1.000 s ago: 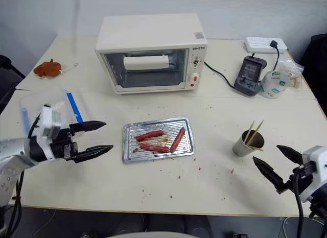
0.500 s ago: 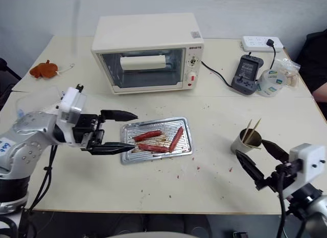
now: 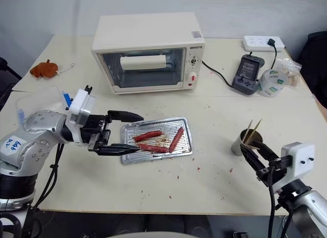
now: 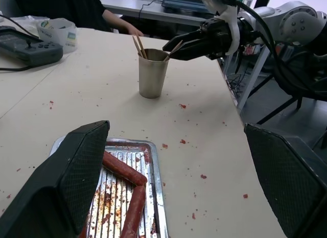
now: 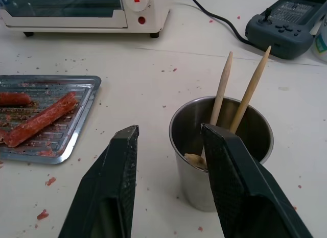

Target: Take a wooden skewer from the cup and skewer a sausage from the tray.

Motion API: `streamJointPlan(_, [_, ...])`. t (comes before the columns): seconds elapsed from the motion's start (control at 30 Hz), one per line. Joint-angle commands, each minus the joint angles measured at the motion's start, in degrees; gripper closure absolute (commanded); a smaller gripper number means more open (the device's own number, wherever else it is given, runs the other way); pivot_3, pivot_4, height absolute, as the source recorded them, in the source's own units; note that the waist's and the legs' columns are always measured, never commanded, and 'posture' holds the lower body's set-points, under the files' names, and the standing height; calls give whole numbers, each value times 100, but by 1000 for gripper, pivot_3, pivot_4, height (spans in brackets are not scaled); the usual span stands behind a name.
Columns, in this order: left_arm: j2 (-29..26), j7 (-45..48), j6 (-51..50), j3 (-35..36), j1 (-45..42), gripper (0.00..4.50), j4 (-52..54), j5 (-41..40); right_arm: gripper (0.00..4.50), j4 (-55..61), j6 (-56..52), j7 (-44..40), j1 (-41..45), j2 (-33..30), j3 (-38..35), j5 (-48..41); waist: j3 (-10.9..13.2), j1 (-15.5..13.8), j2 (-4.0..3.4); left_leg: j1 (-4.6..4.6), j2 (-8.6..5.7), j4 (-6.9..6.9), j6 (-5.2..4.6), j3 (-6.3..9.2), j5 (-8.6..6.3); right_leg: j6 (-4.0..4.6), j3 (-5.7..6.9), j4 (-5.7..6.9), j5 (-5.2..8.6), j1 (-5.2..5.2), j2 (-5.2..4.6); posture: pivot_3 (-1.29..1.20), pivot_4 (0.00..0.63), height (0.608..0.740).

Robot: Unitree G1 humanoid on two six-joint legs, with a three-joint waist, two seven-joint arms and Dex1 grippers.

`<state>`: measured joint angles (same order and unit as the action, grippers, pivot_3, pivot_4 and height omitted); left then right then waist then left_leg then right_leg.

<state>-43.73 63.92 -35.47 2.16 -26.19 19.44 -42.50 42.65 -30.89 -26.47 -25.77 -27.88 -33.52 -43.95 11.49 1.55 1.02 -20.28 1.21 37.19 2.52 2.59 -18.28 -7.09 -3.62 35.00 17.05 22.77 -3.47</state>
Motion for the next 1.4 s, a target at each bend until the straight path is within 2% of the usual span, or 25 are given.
streamJointPlan(0.03, [17,34,126,80,-130,0,16,22,3036,53,177,60,16,74,-111,-123,0,-3,0,0,0,0,0,0,0,0,0,0,0,0,0,0,150,740])
streamJointPlan(0.17, [67,43,132,37,-217,0,-15,32,4315,66,218,83,35,64,-146,-174,0,0,0,0,0,0,0,0,0,-1,0,1,0,0,0,0,150,740])
streamJointPlan(0.2, [82,50,140,24,-247,0,-36,36,4414,64,223,106,51,53,-170,-185,0,0,0,0,0,0,0,0,0,-1,0,1,0,0,0,0,150,740])
streamJointPlan(0.33, [143,79,183,-25,-338,0,-119,68,4414,104,160,228,125,-79,-363,-306,0,-3,0,0,0,0,0,1,0,-2,0,1,-1,0,0,0,150,740])
streamJointPlan(0.43, [234,92,264,-87,-387,0,-195,99,4414,266,-1,187,142,-589,-1002,-700,6,-7,-10,0,-1,0,0,-1,0,-2,-1,1,-1,0,-1,0,150,740])
streamJointPlan(0.63, [497,131,406,-188,-431,0,-355,216,4414,175,-751,-145,35,-2091,-2526,-2374,11,-9,-2,-3,-7,2,-5,0,3,-15,-8,-1,-8,-3,2,0,150,740])
streamJointPlan(0.77, [669,132,553,-282,-394,0,-397,301,4414,-441,-1677,-599,166,-3439,-3708,-3599,16,1,-7,-3,-4,1,-7,-3,4,-15,-16,-1,-8,-4,10,0,150,740])
streamJointPlan(0.9, [804,48,560,-251,-397,0,-368,270,4414,-1364,-2428,-790,728,-4516,-4072,-4610,23,1,8,-3,-3,10,-9,-13,4,2,-29,-11,0,-9,14,0,150,740])
streamJointPlan(1.03, [905,-92,518,-187,-410,0,-305,213,4414,-1933,-2333,-175,1465,-5095,-3276,-6107,25,-9,14,-6,-4,11,-11,-17,6,6,-39,-26,3,-10,12,0,150,740])
streamJointPlan(1.13, [1006,-326,422,-34,-455,0,-238,76,4414,-1698,-1772,134,2099,-5041,-2051,-6860,30,-4,22,-10,-2,9,-12,-17,5,-2,-38,-31,-2,-10,12,0,150,740])
streamJointPlan(1.3, [1174,-795,385,185,-535,0,-120,27,4414,-1208,-944,1115,3834,-4062,397,-6905,33,1,22,-34,2,20,-10,-10,5,-46,-31,-26,-26,16,11,0,150,740])
streamJointPlan(1.4, [1235,-1041,306,298,-493,0,-2,-45,4414,-1155,-739,1790,4590,-3362,1291,-6905,33,-5,20,-83,-1,38,-2,-10,10,-46,-33,6,-26,77,6,0,150,740])
